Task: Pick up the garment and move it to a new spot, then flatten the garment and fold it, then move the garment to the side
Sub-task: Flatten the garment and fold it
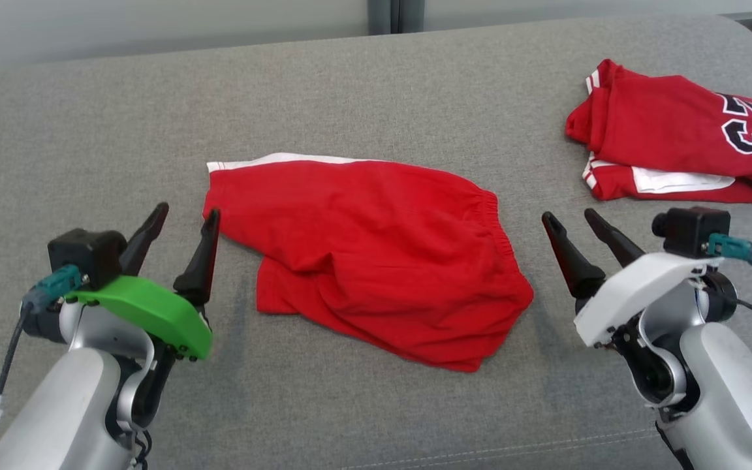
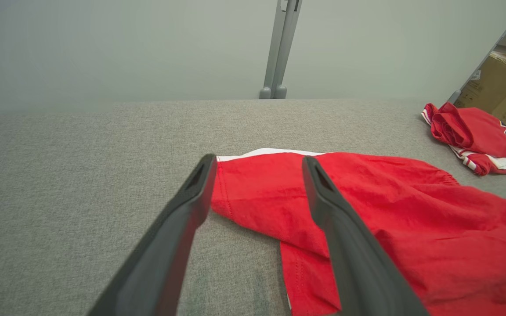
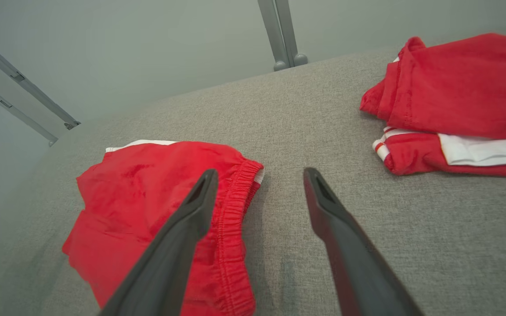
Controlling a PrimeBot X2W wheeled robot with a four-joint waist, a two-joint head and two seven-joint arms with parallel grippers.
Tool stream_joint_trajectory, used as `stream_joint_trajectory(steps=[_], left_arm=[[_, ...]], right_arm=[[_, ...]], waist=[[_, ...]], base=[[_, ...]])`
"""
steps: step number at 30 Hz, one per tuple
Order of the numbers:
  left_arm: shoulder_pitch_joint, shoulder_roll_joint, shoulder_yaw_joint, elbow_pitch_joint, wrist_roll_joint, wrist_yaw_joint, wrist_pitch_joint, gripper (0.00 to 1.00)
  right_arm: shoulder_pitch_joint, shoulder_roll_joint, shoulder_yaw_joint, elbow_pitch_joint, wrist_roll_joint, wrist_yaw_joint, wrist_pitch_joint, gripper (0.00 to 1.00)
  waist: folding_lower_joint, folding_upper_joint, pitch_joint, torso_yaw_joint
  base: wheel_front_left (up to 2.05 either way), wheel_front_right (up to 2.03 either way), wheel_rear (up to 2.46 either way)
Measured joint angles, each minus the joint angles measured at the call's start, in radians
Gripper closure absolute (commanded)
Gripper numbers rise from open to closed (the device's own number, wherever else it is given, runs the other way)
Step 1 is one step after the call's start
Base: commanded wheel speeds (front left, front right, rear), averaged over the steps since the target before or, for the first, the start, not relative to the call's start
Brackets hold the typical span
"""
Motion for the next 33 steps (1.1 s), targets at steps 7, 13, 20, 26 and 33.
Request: stream_joint_trajectory(steps=[7, 13, 20, 26, 33], left_arm=[[-0.090, 0.003, -0.002, -0.004, 0.000, -0.018, 0.051, 0.00], [-0.155, 0.002, -0.004, 0.020, -0.023, -0.032, 0.108, 0.00], [-0.242, -0.007, 0.003, 0.090, -0.063, -0.043, 0.173, 0.00], [-0.304, -0.002, 0.011, 0.162, -0.071, -0.058, 0.219, 0.00], [-0.379, -0.006, -0.003, 0.217, -0.071, -0.085, 0.259, 0.00]], right_arm=[[-0.112, 0.036, -0.011, 0.038, 0.062, -0.002, 0.102, 0.00], [-0.196, 0.045, -0.028, 0.082, 0.085, -0.020, 0.181, 0.00], [-0.281, 0.052, -0.014, 0.124, 0.084, -0.029, 0.256, 0.00], [-0.350, 0.077, 0.011, 0.152, 0.077, -0.029, 0.290, 0.00], [-0.383, 0.090, 0.019, 0.186, 0.076, -0.037, 0.314, 0.00]], waist=[[0.0000, 0.0000, 0.068, 0.015], [0.0000, 0.0000, 0.126, 0.029], [0.0000, 0.0000, 0.190, 0.039], [0.0000, 0.0000, 0.234, 0.032], [0.0000, 0.0000, 0.277, 0.015]], base=[[0.00, 0.00, 0.00], [0.00, 0.00, 0.00], [0.00, 0.00, 0.00], [0.00, 0.00, 0.00], [0.00, 0.00, 0.00]])
